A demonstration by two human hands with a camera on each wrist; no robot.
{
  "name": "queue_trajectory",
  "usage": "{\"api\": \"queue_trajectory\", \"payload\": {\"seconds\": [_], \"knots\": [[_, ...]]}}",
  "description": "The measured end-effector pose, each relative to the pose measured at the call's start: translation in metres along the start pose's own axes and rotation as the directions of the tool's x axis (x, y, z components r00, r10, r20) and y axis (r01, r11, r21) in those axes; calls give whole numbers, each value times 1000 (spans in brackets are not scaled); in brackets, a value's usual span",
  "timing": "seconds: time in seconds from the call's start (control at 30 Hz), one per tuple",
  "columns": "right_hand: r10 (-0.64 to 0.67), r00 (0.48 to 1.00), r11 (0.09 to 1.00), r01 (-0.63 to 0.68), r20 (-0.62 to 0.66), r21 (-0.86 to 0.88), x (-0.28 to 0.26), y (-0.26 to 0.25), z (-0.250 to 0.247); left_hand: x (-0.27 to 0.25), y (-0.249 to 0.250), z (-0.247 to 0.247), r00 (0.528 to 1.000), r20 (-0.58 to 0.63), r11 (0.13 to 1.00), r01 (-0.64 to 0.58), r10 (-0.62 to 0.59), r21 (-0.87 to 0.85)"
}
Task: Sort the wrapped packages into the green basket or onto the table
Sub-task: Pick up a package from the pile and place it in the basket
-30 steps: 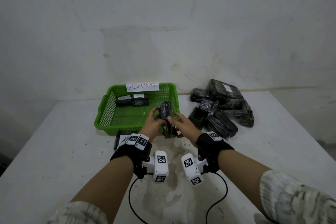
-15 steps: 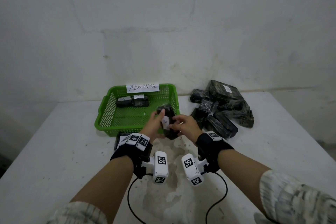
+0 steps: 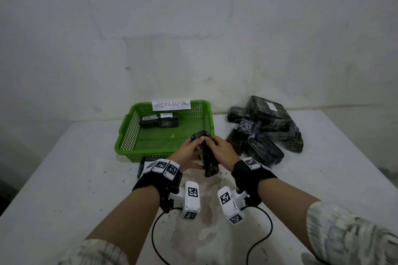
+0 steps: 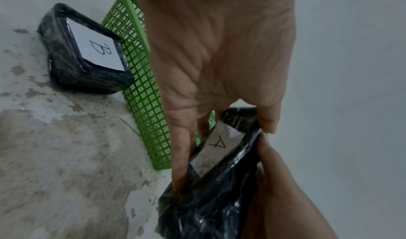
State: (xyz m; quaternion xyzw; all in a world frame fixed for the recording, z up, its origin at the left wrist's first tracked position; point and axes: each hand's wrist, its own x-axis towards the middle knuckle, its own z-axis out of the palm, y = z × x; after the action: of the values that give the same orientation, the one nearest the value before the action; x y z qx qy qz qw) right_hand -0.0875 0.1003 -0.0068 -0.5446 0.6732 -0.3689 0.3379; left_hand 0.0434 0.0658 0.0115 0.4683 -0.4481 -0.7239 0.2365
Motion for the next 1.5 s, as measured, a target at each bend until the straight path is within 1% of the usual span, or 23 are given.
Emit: {"api": "queue_trajectory", "payload": {"seconds": [0.1, 0.2, 0.3, 0.4, 0.43, 0.5, 0.57, 0.63, 0.7, 0.73, 0.8, 0.9, 1.03, 1.1, 1.2, 1.3, 1.37, 1.43, 1.5], "knots": [[-64, 997, 982, 55, -46, -183, 0, 0, -2, 1, 0, 0, 1000, 17, 999, 2, -3, 32], [-95, 994, 961, 75, -62, -264, 1, -2, -3, 3, -1, 0, 1000, 7, 1000, -5, 5, 27], [-75, 995, 975, 59, -68, -216, 0, -3, -3, 4, -1, 3, 1000, -10, 999, -23, 24, 27], [-25, 1000, 993, 25, 8, -115, -5, 1, -3, 7, 0, 1, 996, -78, 998, -40, 36, -55], [-13, 999, 993, 16, 32, -114, -6, 2, -2, 8, 1, 0, 994, -105, 995, -46, 36, -88], [-4, 998, 986, 13, 55, -169, -9, 4, -1, 9, 2, -2, 991, -128, 992, -48, 34, -113], [-7, 999, 973, 17, 44, -231, -9, 3, 1, 8, 1, -2, 991, -130, 997, -47, 39, -56], [-7, 1000, 974, 13, 27, -228, -8, 1, 2, 7, 0, 0, 989, -134, 996, -59, 67, 66], [-4, 1000, 979, 7, 14, -205, -7, -1, 1, 8, -2, 2, 985, -136, 983, -83, 106, 164], [5, 1000, 983, -2, 18, -183, -7, -1, 1, 9, -3, 2, 982, -145, 980, -100, 125, 172], [36, 996, 994, -28, 76, -108, -8, -3, -1, 13, -2, 1, 972, -179, 980, -129, 155, 149], [55, 981, 998, -55, 186, -4, -11, -4, -1, 15, -1, -2, 964, -213, 982, -131, 158, 133], [45, 979, 998, -51, 197, 25, -13, -3, 1, 15, -5, -4, 972, -184, 974, -107, 144, 197], [46, 977, 996, -62, 209, 68, -15, -4, 3, 17, -7, -5, 967, -200, 970, -115, 159, 216], [56, 961, 972, -114, 270, 206, -19, -8, 3, 21, -8, -9, 949, -239, 942, -125, 206, 312], [57, 946, 955, -144, 318, 258, -19, -12, 2, 24, -12, -10, 950, -211, 908, -131, 229, 397], [60, 949, 948, -151, 310, 280, -18, -12, 3, 22, -11, -10, 948, -198, 889, -141, 247, 435], [68, 957, 934, -161, 282, 320, -17, -10, 4, 17, -9, -9, 950, -203, 910, -143, 236, 388], [76, 969, 912, -162, 234, 378, -17, -9, 3, 12, -8, -8, 969, -167, 939, -121, 182, 323]]}}
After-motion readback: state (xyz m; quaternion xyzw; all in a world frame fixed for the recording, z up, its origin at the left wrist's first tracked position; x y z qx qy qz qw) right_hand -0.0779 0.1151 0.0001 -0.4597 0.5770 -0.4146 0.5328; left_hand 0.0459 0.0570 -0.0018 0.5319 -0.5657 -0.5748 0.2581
